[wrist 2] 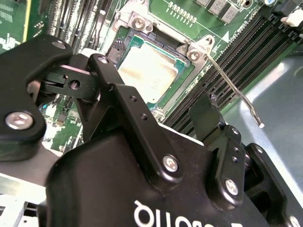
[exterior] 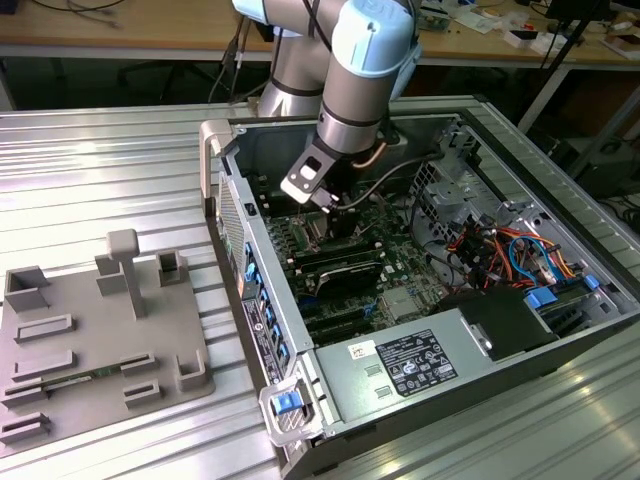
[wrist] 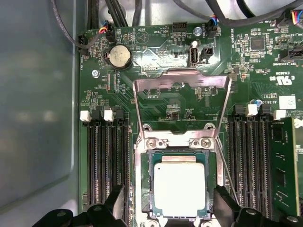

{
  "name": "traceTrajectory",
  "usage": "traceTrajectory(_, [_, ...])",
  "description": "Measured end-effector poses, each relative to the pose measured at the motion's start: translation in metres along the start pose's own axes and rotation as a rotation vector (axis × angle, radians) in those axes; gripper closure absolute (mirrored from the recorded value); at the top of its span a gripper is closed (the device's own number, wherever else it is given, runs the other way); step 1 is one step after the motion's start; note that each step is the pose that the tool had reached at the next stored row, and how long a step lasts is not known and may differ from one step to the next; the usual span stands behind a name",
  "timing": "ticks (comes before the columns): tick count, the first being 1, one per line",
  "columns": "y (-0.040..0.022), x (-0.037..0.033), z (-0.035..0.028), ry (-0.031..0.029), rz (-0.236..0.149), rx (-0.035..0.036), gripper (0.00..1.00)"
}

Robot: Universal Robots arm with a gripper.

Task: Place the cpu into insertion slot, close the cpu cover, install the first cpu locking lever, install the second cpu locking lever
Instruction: 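Place the cpu into insertion slot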

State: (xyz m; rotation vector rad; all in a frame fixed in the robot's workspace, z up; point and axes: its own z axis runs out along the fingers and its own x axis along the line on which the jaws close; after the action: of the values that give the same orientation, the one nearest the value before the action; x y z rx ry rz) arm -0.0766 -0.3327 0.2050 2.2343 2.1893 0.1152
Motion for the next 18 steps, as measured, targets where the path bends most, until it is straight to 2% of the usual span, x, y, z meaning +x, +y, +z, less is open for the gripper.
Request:
traceTrajectory(5, [0.0006,0.0005,-0.0095,-0.0037,0.000,0.0002,0.16])
traceTrajectory(8, [0.0007,0.0005,-0.0106,-0.0038,0.000,-0.0001,0.18])
traceTrajectory(13, [0.0009,0.0005,-0.0120,-0.0049,0.000,0.0003,0.49])
traceTrajectory(14, [0.0014,0.0006,-0.0130,-0.0047,0.000,0.0009,0.49])
traceTrajectory(16, [0.0035,0.0008,-0.0168,-0.0051,0.000,0.0071,0.61])
traceTrajectory(17, [0.0044,0.0009,-0.0182,-0.0051,0.000,0.0098,0.61])
traceTrajectory(18, [0.0056,0.0010,-0.0195,-0.0052,0.000,0.0135,0.73])
